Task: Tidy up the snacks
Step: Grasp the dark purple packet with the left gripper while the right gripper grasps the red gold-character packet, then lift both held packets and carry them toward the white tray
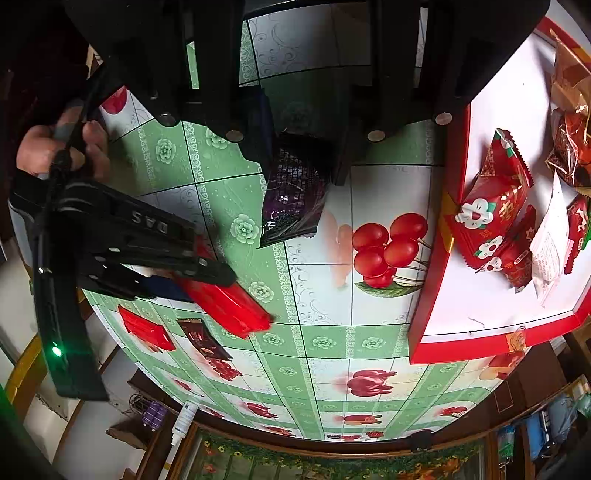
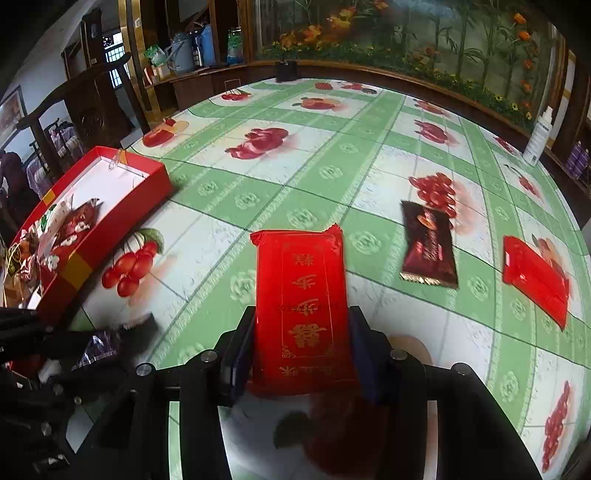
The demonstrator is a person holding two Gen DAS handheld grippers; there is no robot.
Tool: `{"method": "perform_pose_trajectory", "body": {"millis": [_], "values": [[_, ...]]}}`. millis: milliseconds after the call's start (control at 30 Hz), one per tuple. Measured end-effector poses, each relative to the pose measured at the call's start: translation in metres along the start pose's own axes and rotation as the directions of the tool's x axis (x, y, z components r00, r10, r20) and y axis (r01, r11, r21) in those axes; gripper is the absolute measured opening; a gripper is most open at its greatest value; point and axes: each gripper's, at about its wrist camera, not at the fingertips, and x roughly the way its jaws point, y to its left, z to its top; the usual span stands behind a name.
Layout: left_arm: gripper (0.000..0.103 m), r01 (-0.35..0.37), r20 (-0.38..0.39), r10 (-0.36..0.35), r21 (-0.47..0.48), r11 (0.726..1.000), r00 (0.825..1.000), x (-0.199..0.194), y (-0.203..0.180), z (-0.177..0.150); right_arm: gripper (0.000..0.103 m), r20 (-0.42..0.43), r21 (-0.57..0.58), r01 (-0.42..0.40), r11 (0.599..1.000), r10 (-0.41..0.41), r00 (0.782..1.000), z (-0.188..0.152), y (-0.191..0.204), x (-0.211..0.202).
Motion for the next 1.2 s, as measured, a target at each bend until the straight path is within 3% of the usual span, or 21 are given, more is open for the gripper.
{"method": "perform_pose_trajectory", "body": {"millis": [300, 500, 833, 1200], "values": [[0.026, -0.043, 0.017, 0.043, 0.011, 0.999, 0.999, 0.0, -0.008, -0.003, 0.047, -0.009, 0.018, -0.036, 0.999, 0.036, 0.999, -0.041, -0.013, -0.032], [0.026, -0.075, 0.034, 0.074, 0.019, 0.997, 0.997, -0.002, -0.013, -0.002, 0.047, 0.014, 0.089, -0.121, 0.989, 0.12, 0.993, -0.057, -0.028, -0.045], [0.026, -0.165, 0.098, 0.163, 0.011, 0.986, 0.982, -0.015, -0.01, -0.001, 0.047, 0.028, 0.224, -0.305, 0.926, 0.307, 0.951, -0.055, -0.034, -0.045], [0.026, -0.193, 0.134, 0.19, 0.009, 0.981, 0.973, -0.024, -0.008, -0.001, 0.046, 0.056, 0.155, -0.246, 0.957, 0.24, 0.969, -0.047, -0.014, -0.06]]}}
